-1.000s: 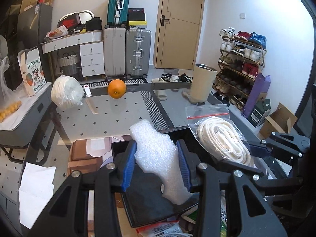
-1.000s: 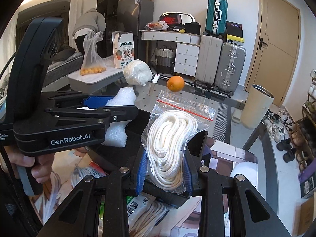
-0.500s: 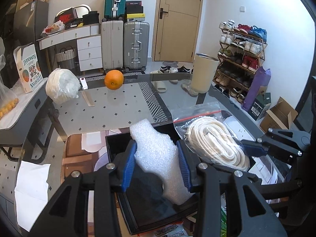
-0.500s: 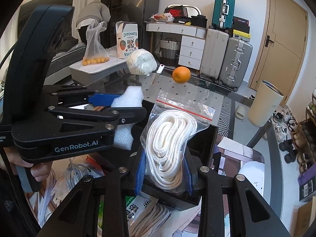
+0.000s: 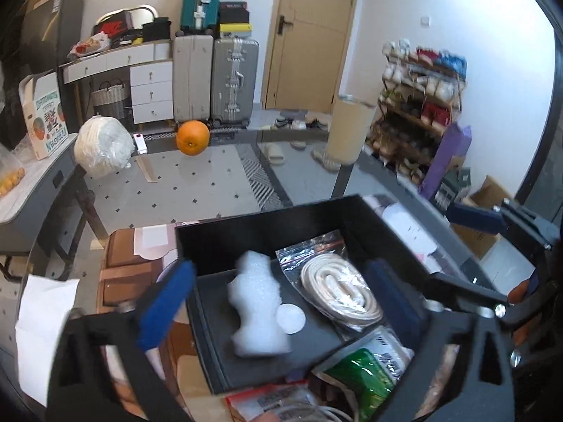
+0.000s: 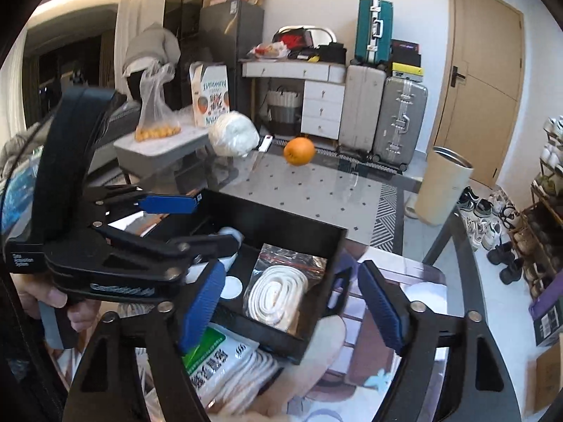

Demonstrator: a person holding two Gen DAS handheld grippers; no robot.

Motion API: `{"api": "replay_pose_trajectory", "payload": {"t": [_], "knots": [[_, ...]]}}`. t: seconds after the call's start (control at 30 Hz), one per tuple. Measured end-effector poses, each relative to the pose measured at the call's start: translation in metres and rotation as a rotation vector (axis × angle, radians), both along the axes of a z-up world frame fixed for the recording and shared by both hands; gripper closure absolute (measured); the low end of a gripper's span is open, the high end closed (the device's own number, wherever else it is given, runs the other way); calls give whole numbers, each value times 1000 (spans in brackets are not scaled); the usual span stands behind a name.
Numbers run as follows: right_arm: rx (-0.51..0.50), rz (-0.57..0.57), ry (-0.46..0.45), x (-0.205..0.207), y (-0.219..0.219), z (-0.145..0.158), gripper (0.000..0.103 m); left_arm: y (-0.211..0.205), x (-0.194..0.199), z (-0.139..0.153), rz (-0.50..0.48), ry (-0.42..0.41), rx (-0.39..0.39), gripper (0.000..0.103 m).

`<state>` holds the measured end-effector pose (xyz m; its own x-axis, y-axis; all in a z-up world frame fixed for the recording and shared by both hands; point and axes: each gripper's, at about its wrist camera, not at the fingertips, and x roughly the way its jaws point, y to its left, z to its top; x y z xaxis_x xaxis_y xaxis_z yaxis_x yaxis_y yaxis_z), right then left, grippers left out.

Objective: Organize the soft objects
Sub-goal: 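Lower the foam and rope bag into the black box and open both grippers, then grasp the white plush bunny with the right gripper and lift it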

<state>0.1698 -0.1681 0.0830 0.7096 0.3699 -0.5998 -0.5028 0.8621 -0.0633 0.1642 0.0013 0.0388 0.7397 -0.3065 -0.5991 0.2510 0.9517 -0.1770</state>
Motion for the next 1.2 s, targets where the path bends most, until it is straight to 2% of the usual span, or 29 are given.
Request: {"api": "replay_pose_trajectory", "payload": {"t": [0.07, 0.17, 0.27, 0.5, 0.67, 0.8, 1.0, 1.2], "knots": [[19, -7, -7, -6, -8, 5, 15, 3, -5, 2, 13, 3, -10, 0], [77, -16, 1, -14, -21, 14, 0, 3, -21, 7, 39, -35, 36, 0], [107, -32, 2, -21, -33, 20, 0, 4, -36, 8, 60, -42, 72, 0], [92, -47, -8, -44, -45, 22, 0, 19, -52, 13, 88, -49, 61, 0], [121, -59, 32, -61, -51, 14, 0, 27, -62, 8, 127, -25, 23, 0], [97, -15, 24, -78, -42, 12, 0, 22, -75, 1, 107, -33, 51, 0], [101, -8, 66, -95, -43, -5, 0, 26, -90, -8, 128, -21, 61, 0], [90, -23, 130, -104, -44, -28, 0, 31, -100, -15, 153, -28, 21, 0]]}}
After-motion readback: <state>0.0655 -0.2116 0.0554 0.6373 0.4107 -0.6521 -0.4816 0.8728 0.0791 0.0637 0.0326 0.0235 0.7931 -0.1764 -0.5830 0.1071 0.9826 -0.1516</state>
